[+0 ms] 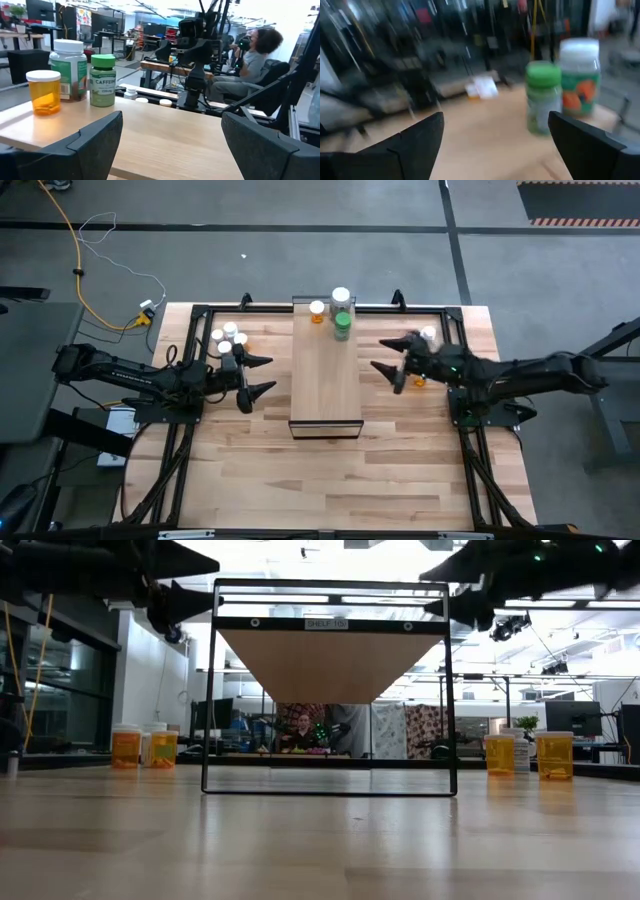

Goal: Pick and place medicine bottles onto shelf by color
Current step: Put the bottom right yellow pill bottle on the shelf

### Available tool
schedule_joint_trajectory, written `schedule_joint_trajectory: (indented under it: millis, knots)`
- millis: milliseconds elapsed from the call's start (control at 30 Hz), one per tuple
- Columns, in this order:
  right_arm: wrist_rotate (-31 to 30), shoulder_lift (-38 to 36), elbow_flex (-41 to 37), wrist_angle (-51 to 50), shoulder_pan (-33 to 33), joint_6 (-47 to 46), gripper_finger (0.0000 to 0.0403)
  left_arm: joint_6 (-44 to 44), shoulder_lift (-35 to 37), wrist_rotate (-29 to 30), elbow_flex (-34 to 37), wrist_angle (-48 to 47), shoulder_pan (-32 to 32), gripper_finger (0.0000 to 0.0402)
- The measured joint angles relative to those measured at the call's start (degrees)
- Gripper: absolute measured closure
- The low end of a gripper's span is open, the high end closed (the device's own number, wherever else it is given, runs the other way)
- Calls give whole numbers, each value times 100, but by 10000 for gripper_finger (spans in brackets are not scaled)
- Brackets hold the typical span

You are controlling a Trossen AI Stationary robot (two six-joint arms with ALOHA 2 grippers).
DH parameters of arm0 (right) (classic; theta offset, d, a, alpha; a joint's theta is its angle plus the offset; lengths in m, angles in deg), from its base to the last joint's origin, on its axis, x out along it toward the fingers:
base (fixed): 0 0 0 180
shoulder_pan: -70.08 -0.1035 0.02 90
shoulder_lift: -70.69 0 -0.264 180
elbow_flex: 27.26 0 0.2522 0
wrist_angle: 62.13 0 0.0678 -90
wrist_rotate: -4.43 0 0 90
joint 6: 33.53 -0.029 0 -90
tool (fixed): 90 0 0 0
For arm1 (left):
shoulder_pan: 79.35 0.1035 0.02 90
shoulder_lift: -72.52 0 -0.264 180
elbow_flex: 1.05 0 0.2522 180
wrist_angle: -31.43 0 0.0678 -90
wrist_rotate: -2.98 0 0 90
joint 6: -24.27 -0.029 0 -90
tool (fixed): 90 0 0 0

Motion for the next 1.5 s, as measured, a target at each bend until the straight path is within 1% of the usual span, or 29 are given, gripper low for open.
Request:
schedule_joint_trajectory:
  millis: [100, 200, 467, 567, 633, 700, 767, 867, 933, 1000, 1033, 1133, 1300, 1367, 1500]
  knots:
    - [-9, -20, -676, 1360, -77, 95, 54, -111, 0, 22, 0, 1, 0, 71]
    - [-17, -18, -983, 2149, -83, 205, 54, -172, 0, 41, 0, 9, 0, 71]
    - [-18, -7, -925, 1838, -81, 334, 54, -174, 0, 65, 0, 88, 1, 71]
    - [-171, -7, -828, 1603, -81, 47, 54, -172, 0, 63, 0, 95, 0, 71]
    - [-447, -7, -669, 1133, -81, -277, 54, -172, 0, 63, 0, 95, 0, 71]
    - [-861, -7, -354, 168, -81, -703, 54, -171, 0, 64, 0, 95, 0, 71]
    - [-1382, 8, 95, -1314, -81, -1255, 54, -172, 0, 64, 0, 95, 0, 71]
    - [-2126, 206, 835, -3825, -81, -2499, 54, -172, 0, 86, 0, 97, 0, 71]
    - [-2348, 453, 1236, -5217, -79, -3384, 54, -172, 0, 113, 0, 97, 0, 71]
    - [-2381, 708, 1482, -6272, -79, -4130, 54, -170, 0, 218, 0, 99, 0, 71]
    - [-2378, 844, 1558, -6647, -79, -4437, 54, -169, 0, 261, 0, 97, 0, 71]
    - [-2261, 1167, 1639, -7389, -76, -5186, 54, -153, 0, 367, 0, 92, 2, 71]
    - [-1591, 1598, 1632, -8269, 46, -5998, 54, -67, 0, 367, 0, 83, 0, 71]
    - [-1517, 1716, 1597, -8411, 85, -6105, 54, -67, 1, 367, 0, 86, 2, 71]
    - [-1472, 1882, 1571, -8382, 226, -6107, 54, -67, 1, 367, 0, 84, 2, 71]
